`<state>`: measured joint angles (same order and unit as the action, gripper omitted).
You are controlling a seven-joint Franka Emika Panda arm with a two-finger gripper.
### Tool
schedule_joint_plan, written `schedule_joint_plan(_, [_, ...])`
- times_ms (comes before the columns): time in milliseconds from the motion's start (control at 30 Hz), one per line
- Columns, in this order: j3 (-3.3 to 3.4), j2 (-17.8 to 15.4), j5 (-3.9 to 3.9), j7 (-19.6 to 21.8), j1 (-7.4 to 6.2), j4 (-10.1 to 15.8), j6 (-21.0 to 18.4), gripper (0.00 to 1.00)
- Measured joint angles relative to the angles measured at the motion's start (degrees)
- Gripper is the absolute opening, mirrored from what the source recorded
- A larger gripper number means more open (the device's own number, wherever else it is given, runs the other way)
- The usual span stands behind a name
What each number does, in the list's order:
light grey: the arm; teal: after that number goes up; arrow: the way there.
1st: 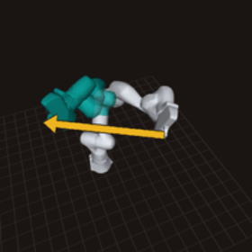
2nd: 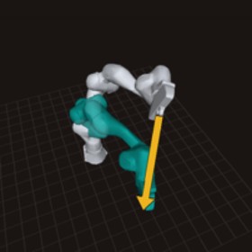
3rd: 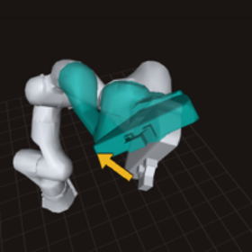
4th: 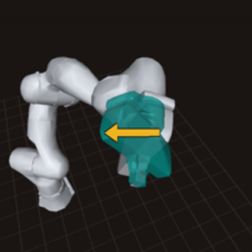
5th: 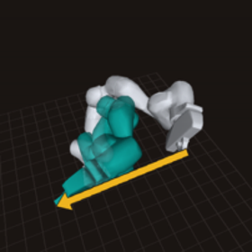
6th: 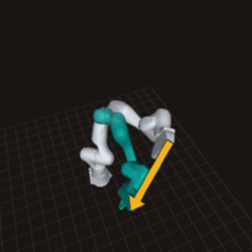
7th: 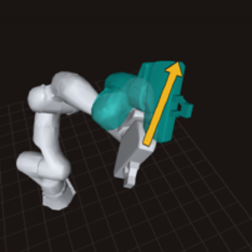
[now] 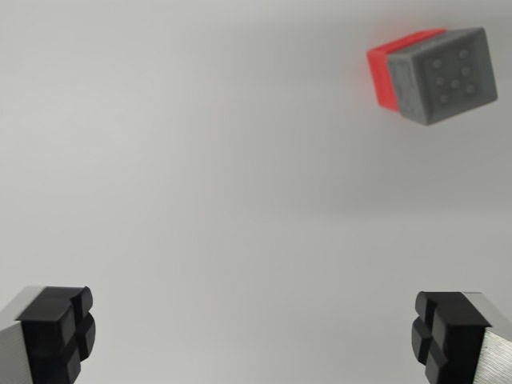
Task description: Destack cube
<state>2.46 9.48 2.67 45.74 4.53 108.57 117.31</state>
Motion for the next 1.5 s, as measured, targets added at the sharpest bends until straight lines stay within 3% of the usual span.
schedule_joint_plan(833, [0.24,0.83,-0.01,-1.40,0.31,0.00,0.69,1.00])
schedule_joint_plan(1500, [0.63,4.90,-0.81,-8.38,2.74,-0.46,4.56,1.00])
